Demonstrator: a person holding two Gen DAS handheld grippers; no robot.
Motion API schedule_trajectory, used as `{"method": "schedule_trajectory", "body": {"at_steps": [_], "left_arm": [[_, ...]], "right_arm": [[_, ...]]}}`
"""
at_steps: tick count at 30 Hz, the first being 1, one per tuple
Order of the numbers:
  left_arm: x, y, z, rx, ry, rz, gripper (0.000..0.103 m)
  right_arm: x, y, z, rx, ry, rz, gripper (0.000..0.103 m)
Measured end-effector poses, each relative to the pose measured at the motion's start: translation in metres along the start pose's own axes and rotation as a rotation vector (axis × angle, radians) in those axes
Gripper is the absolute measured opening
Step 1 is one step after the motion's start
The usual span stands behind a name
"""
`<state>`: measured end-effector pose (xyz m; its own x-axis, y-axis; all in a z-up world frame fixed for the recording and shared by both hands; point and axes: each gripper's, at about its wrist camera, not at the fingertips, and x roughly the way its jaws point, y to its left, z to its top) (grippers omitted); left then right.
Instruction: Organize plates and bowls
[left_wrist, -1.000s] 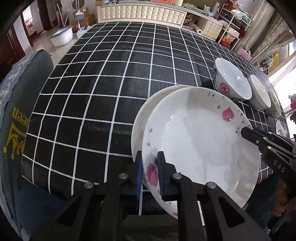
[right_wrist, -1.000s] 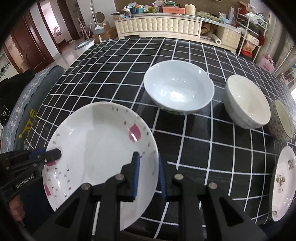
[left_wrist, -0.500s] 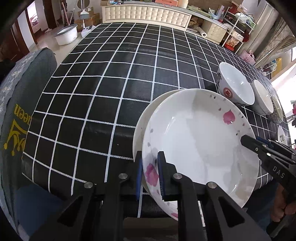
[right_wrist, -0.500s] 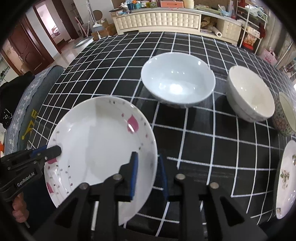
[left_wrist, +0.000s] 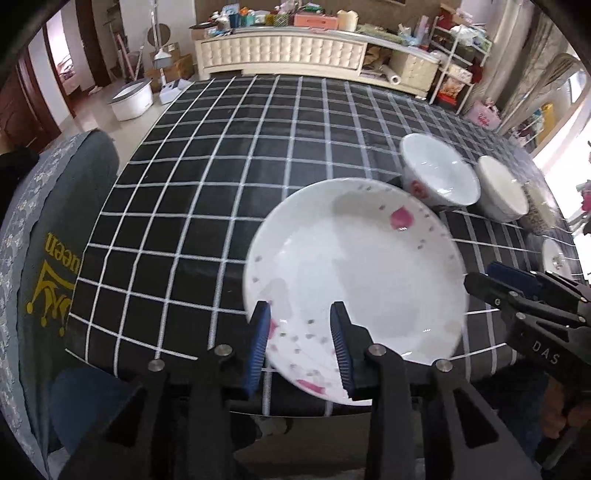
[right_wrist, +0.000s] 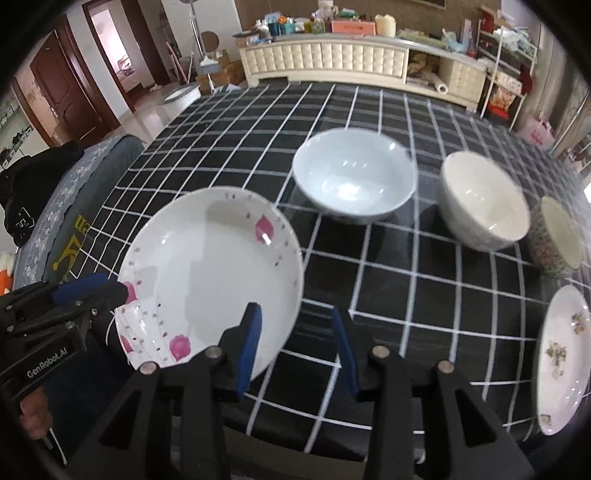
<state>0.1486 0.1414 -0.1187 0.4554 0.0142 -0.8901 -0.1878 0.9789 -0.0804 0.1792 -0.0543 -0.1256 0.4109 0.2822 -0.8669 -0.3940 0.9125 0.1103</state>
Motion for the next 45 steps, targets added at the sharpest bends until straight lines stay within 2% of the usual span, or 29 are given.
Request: {"method": "schedule_trajectory", "body": {"at_steps": [2, 3, 5, 12, 13, 14, 15, 21, 25, 30, 31, 32, 33, 40, 45], "left_arm": [[-0.006, -0.010, 0.002, 0.014, -0.017, -0.014, 0.032], [-0.009, -0.017, 0.002, 0.021, -0.025, -0.019, 0.038], [-0.017, -0.031, 0.003, 0.041, -0.044, -0.028, 0.041], [-0.026, -0.082, 0.014, 0.127, -0.068, -0.082, 0.041], [-0.027, -0.088, 0.014, 0.138, -0.069, -0.099, 0.043], [-0.027, -0.094, 0.016, 0.151, -0.066, -0.121, 0.051], [-0.029, -0.104, 0.017, 0.166, -0.067, -0.141, 0.054], [-0.030, -0.156, 0.024, 0.228, -0.077, -0.170, 0.054], [-0.027, -0.192, 0.031, 0.258, -0.073, -0.182, 0.054], [-0.025, -0.232, 0.033, 0.309, -0.115, -0.228, 0.054], [-0.023, -0.239, 0.034, 0.320, -0.110, -0.225, 0.055], [-0.021, -0.246, 0.034, 0.331, -0.101, -0.217, 0.064], [-0.019, -0.255, 0.035, 0.339, -0.093, -0.211, 0.068], [-0.004, -0.303, 0.037, 0.396, -0.069, -0.225, 0.068], [0.019, -0.326, 0.040, 0.363, 0.002, -0.235, 0.068]], "right_arm": [[-0.011, -0.006, -0.001, 0.004, -0.022, -0.018, 0.049], [-0.014, -0.008, -0.001, 0.008, -0.030, -0.022, 0.053], [-0.026, -0.019, -0.003, 0.025, -0.055, -0.035, 0.058], [-0.056, -0.055, -0.010, 0.100, -0.106, -0.073, 0.063], [-0.063, -0.062, -0.011, 0.113, -0.122, -0.083, 0.063], [-0.068, -0.067, -0.013, 0.122, -0.133, -0.093, 0.064], [-0.073, -0.073, -0.014, 0.131, -0.144, -0.103, 0.065], [-0.100, -0.114, -0.025, 0.177, -0.180, -0.156, 0.070], [-0.113, -0.147, -0.033, 0.217, -0.184, -0.171, 0.070], [-0.124, -0.184, -0.042, 0.256, -0.185, -0.214, 0.070], [-0.125, -0.189, -0.044, 0.260, -0.180, -0.219, 0.070], [-0.126, -0.195, -0.045, 0.261, -0.174, -0.225, 0.070], [-0.126, -0.202, -0.047, 0.262, -0.168, -0.231, 0.070], [-0.127, -0.248, -0.066, 0.314, -0.130, -0.258, 0.070], [-0.123, -0.277, -0.080, 0.338, -0.089, -0.279, 0.070]]}}
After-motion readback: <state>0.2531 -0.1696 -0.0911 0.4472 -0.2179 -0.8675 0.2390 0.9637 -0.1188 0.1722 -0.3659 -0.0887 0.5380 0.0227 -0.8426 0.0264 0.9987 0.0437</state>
